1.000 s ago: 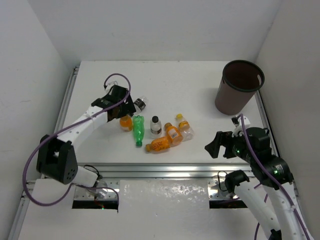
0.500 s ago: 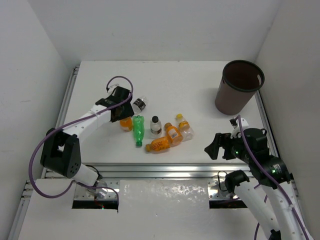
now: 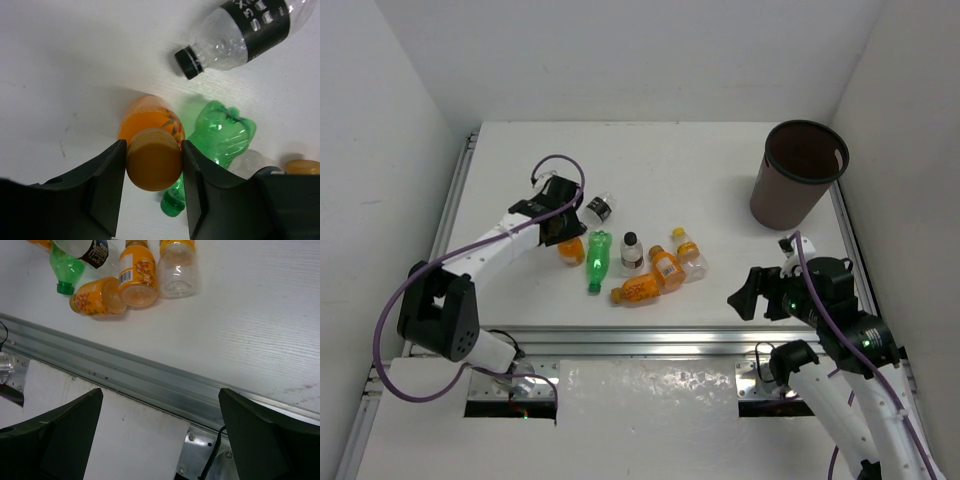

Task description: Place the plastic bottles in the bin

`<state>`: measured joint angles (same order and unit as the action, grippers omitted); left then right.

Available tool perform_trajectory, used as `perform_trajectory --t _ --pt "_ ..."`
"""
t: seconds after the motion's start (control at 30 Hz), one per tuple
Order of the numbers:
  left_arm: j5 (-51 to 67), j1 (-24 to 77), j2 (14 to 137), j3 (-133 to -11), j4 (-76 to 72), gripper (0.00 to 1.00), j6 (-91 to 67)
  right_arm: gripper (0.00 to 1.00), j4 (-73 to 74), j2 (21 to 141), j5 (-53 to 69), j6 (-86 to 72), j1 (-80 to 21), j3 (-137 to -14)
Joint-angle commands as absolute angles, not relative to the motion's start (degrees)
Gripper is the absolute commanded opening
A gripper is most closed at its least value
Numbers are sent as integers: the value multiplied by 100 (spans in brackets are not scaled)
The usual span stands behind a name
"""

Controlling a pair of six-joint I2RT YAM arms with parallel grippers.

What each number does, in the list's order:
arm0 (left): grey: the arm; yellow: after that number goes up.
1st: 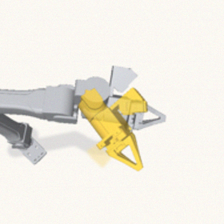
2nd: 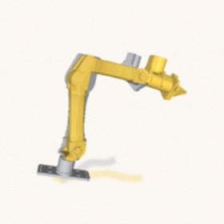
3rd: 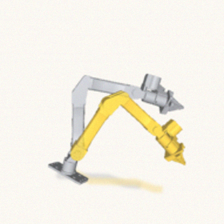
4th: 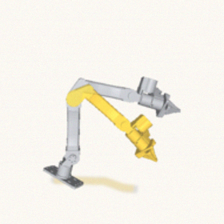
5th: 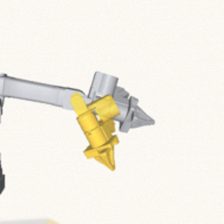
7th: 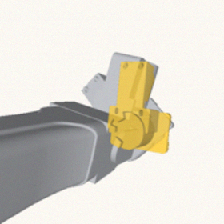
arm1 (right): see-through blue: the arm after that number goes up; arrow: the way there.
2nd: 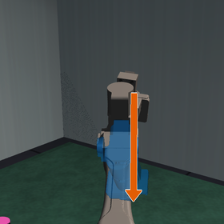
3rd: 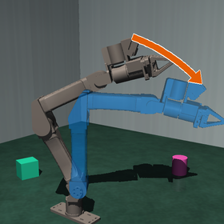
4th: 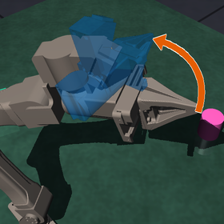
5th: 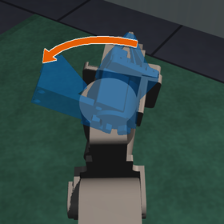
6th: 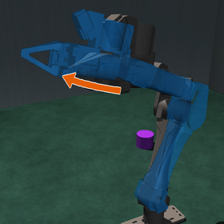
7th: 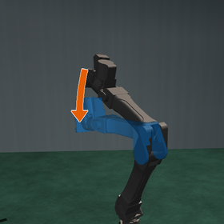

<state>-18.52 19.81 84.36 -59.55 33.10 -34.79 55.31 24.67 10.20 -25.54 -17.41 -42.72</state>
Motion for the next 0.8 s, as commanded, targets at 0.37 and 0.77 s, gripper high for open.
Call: perform_trajectory --t 0.37,0.77 --pt "-708 2013 5944 -6943 4632 0 -2884 99 2151 3637 3638 -3513 -1767 -4474" --pt "2747 2021 4808 -6874 3263 0 -3646 99 95 5580 4071 -2367 -2933 -5940"
